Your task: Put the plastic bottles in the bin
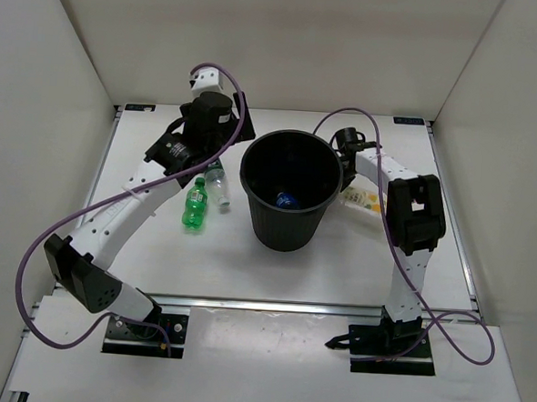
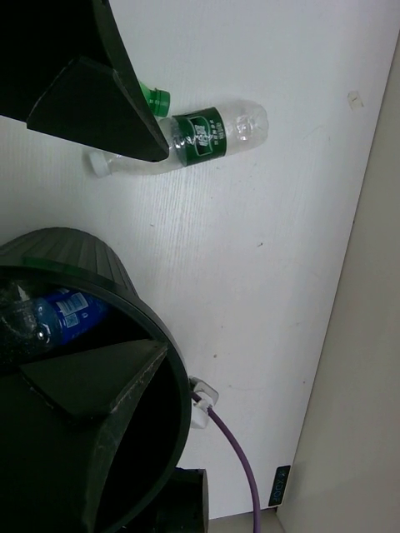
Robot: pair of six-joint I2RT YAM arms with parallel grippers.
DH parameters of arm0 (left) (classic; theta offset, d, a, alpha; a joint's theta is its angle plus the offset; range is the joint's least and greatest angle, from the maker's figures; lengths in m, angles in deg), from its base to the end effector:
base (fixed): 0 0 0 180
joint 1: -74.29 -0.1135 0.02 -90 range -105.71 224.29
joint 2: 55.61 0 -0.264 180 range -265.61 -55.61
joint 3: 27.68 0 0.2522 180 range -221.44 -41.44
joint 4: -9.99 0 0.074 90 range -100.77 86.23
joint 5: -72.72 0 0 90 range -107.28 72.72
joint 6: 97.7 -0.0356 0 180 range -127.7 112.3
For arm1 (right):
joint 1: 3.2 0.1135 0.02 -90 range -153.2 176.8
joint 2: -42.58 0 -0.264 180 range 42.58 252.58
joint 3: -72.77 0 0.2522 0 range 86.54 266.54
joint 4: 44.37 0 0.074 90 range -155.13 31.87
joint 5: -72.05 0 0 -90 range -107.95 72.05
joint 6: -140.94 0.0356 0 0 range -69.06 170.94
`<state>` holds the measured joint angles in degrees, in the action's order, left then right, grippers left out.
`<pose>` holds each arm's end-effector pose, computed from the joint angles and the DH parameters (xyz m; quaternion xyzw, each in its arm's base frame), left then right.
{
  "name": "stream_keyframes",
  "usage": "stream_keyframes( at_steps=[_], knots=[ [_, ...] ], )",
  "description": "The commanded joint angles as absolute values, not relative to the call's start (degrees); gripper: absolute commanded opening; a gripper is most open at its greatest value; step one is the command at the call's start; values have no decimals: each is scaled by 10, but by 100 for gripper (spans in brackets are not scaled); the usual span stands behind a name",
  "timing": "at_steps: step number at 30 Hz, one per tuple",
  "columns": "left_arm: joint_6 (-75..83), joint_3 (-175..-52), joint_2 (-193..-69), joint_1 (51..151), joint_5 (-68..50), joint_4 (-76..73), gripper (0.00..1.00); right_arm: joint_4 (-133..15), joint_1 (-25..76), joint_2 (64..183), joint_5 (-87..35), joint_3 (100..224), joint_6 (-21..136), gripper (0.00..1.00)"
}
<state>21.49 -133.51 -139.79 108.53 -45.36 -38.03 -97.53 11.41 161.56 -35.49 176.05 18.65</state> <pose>0.2757 -0.1674 0.4224 -0.0915 0.8292 -0.0935 0.5434 0.4130 0.1188 0.1755 -0.4123 0.8802 0.1202 0.2022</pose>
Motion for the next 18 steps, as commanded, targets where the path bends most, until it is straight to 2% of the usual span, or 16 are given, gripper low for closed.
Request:
stream_keyframes(
  at_steps=[1,5,7,9,11,17,18],
  knots=[
    [224,-1322,-1355,1085,-453,-375,99,-925,118,1589,-315,1744,202,61],
    [228,-1312,-1340,1086,-454,-374,98,-895,130,1575,-290,1728,200,47],
    [227,-1308,-1336,1081,-454,-373,99,-895,133,1575,-271,1726,198,46],
    [228,-1303,-1325,1084,-456,-369,99,-899,132,1579,-263,1730,200,41],
    [231,-1295,-1318,1078,-458,-367,99,-910,129,1581,-274,1739,204,27],
    [234,-1285,-1305,1080,-460,-363,98,-909,120,1561,-284,1735,221,24],
    [234,-1279,-1302,1078,-454,-364,99,-906,119,1552,-281,1735,226,13]
  ],
)
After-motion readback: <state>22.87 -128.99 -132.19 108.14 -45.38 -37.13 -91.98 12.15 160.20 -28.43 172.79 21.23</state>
